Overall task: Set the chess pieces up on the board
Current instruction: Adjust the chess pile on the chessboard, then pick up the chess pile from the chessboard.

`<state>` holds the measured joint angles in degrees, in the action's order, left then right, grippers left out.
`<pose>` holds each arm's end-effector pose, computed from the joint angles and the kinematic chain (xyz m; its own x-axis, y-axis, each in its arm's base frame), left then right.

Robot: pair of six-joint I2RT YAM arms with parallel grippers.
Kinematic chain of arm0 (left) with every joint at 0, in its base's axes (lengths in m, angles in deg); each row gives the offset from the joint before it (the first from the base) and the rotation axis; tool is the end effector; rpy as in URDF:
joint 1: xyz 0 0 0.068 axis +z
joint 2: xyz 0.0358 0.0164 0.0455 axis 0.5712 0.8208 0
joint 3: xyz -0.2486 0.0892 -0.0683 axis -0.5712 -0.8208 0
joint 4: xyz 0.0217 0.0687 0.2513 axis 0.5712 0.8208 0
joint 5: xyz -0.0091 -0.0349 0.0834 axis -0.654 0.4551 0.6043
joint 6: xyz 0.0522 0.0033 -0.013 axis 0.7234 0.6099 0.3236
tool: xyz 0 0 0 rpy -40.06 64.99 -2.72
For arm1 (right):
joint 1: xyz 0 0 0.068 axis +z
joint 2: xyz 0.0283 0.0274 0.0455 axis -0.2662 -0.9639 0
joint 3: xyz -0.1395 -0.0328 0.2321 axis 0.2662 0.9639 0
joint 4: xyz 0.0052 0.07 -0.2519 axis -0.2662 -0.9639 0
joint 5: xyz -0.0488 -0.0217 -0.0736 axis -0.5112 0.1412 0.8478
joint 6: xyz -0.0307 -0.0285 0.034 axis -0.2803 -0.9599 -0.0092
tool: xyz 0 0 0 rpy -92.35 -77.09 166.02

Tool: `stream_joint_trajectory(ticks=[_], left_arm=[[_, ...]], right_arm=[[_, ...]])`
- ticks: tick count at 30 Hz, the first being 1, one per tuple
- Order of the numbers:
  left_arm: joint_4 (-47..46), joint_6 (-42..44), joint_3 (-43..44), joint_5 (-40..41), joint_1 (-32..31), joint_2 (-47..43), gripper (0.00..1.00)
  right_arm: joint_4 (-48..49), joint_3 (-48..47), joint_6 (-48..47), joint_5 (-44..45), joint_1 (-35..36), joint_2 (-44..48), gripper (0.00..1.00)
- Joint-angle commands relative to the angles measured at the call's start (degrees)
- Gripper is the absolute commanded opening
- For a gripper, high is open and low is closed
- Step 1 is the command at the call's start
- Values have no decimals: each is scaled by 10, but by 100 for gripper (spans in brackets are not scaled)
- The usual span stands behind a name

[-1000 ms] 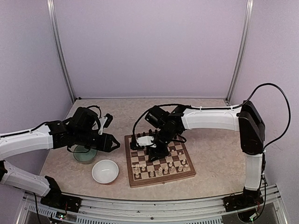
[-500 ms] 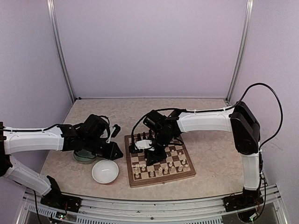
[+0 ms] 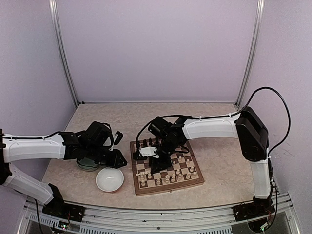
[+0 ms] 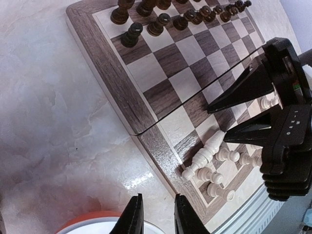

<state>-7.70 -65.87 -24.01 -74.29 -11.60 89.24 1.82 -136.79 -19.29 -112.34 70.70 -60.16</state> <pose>0.1713 -0.1873 0.2012 -0.8786 0.1570 -0.4511 0.3641 0.8313 -0.4199 0.2379 0.3681 0.1666 0.0996 -0.8575 -0.5047 -0.9848 -0.1575 0.0732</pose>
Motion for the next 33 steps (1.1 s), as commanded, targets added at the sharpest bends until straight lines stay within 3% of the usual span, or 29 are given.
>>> stream_joint_trajectory(ticks=[1, 10, 19, 33], left_arm=[[-3, -8, -5, 21, -2, -23, 27], [-38, 8, -16, 9, -11, -22, 45], [-54, 30, 6, 24, -33, 26, 45], [4, 96, 112, 81, -79, 157, 45]], right_arm=[[21, -23, 25, 7, -11, -17, 38], [27, -27, 36, 3, -24, -21, 37], [20, -20, 31, -10, -30, -8, 38], [27, 41, 28, -22, -101, 138, 40]])
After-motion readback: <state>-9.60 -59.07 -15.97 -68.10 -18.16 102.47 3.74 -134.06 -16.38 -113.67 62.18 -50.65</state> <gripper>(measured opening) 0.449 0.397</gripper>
